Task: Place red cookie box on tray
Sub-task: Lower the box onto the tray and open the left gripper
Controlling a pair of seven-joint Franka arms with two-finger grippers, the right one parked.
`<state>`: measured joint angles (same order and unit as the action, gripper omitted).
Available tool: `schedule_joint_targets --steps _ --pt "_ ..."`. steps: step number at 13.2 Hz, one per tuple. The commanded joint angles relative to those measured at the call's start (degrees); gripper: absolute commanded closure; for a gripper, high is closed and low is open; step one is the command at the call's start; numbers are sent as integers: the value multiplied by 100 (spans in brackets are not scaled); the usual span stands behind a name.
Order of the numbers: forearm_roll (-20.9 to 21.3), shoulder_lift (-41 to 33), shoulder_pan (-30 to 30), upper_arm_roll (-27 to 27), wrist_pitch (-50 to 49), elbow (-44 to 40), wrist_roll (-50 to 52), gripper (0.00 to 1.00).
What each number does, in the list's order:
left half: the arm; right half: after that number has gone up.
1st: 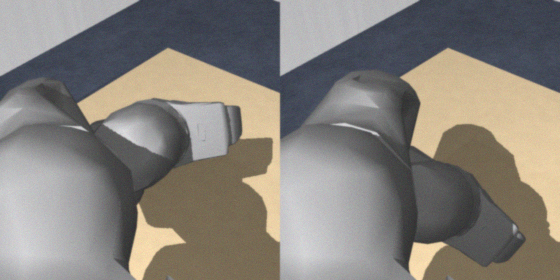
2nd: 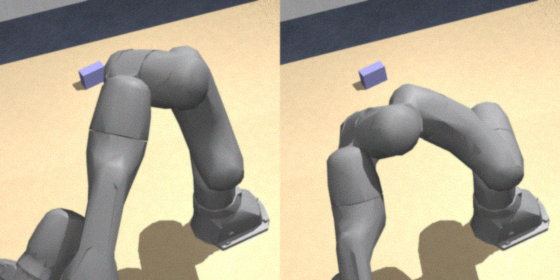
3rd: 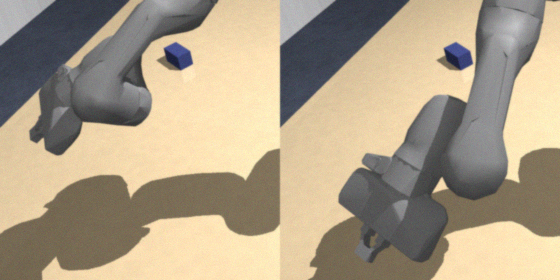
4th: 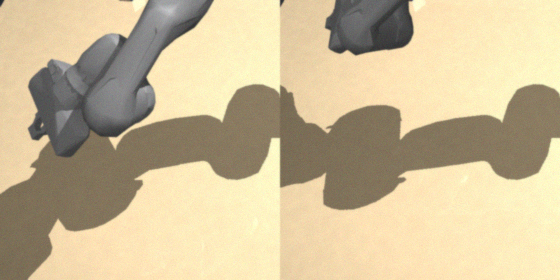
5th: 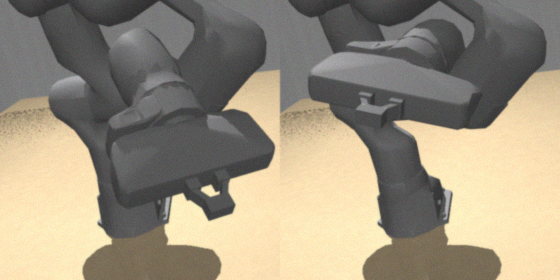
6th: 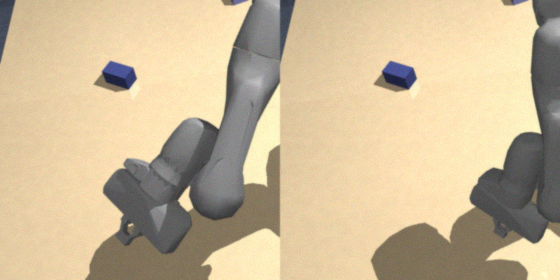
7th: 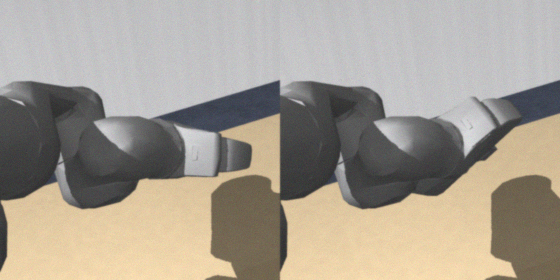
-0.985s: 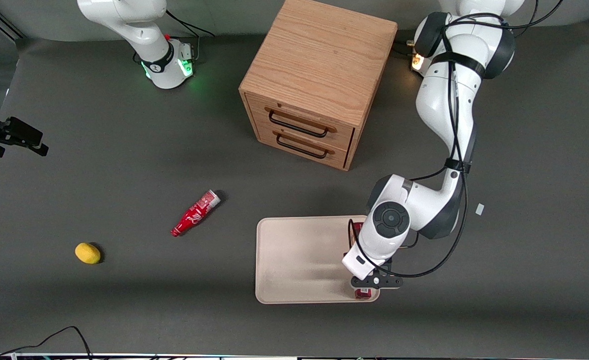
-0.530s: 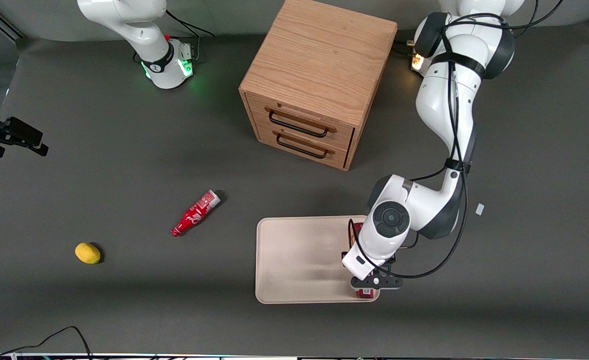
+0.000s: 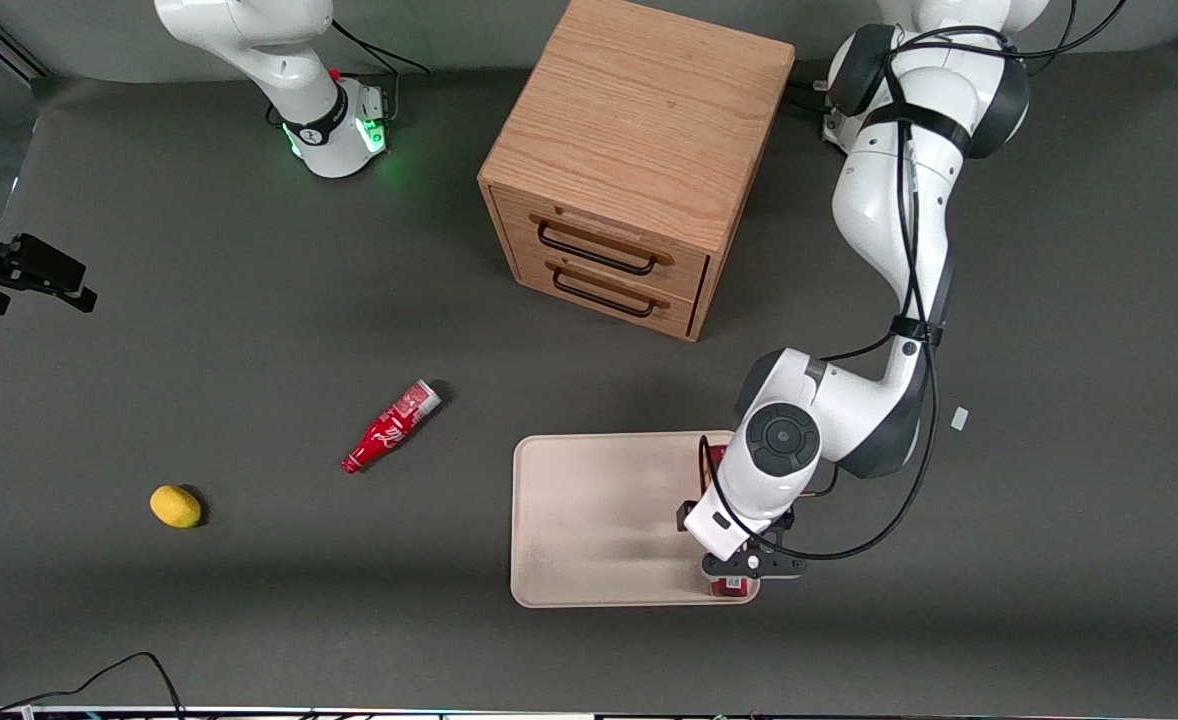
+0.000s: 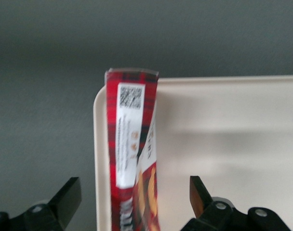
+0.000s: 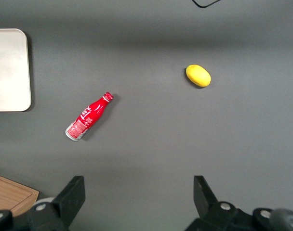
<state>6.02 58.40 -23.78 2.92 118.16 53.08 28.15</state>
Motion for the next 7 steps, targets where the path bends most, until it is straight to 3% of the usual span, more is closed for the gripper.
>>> schedule_joint_targets --steps 1,4,7 --pt "5 -581 22 103 -1142 -79 60 0" --pt "-91 -1547 251 94 -1997 296 -282 0" --pt "-163 -3118 513 50 -1194 2542 -755 0"
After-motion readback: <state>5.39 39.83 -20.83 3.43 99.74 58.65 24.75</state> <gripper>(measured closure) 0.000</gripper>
